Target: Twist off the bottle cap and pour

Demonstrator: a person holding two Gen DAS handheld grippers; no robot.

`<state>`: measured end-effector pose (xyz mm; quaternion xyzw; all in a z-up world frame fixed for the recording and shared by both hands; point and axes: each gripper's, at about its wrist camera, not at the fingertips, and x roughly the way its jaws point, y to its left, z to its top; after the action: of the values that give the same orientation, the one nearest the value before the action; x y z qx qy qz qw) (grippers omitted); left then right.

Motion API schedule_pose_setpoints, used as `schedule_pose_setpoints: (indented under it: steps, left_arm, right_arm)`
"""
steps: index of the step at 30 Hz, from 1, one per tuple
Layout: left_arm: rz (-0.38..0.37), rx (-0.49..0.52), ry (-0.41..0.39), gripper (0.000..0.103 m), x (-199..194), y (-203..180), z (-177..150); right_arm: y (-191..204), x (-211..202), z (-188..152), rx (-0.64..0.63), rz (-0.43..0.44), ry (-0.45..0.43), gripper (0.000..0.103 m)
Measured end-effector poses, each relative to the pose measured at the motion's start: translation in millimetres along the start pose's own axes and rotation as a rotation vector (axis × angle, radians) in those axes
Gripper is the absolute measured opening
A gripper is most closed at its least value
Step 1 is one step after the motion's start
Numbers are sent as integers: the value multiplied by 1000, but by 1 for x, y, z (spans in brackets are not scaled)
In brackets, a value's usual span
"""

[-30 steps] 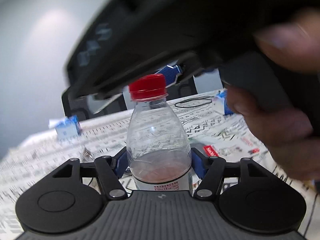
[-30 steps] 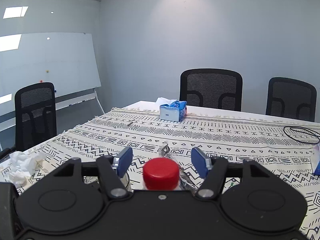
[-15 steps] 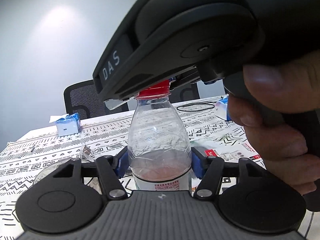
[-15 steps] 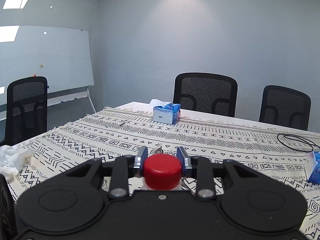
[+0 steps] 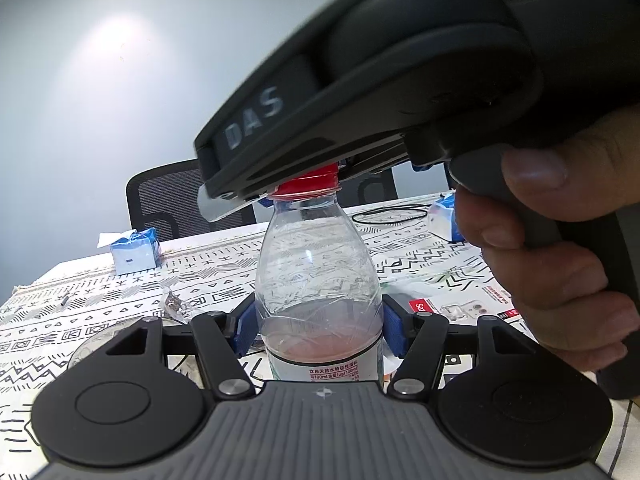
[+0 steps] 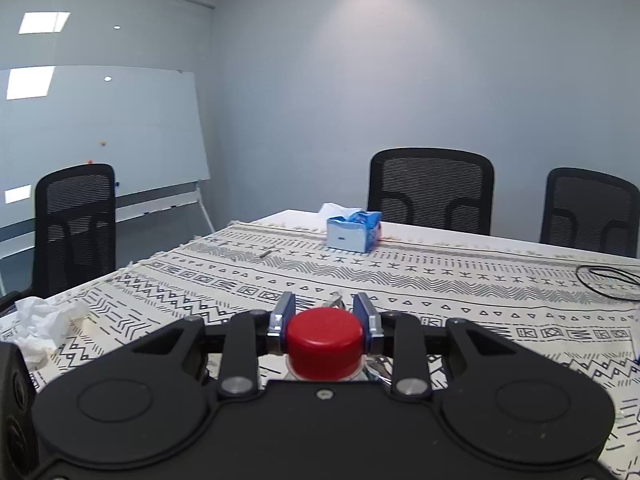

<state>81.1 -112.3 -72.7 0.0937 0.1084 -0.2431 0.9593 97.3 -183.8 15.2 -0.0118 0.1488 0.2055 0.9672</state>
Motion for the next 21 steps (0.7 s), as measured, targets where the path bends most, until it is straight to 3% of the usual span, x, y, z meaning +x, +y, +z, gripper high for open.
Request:
schedule_pose_setpoints:
  steps: [9,11,16,20,21]
  left_arm:
    - [-18,15,-6,59,-2,1,-1]
    - [-14,17,-8,59,-2,1,-1]
    - [8,18,-17,59,-4,-3,-2]
    - [11,5,-15,59,-4,-2,-1]
    - [11,4,-15,59,-5,-2,-1]
  right_arm:
    - [-24,-2,-11,-7,199,-89,34]
    - [-17,-5,-9,27,135,-73,35]
    - [16,-12,-6,17,-136,-73,44]
    - [15,-13,-5,64,-152,-42,43]
    - [14,-13,-6,65,-145,-39,38]
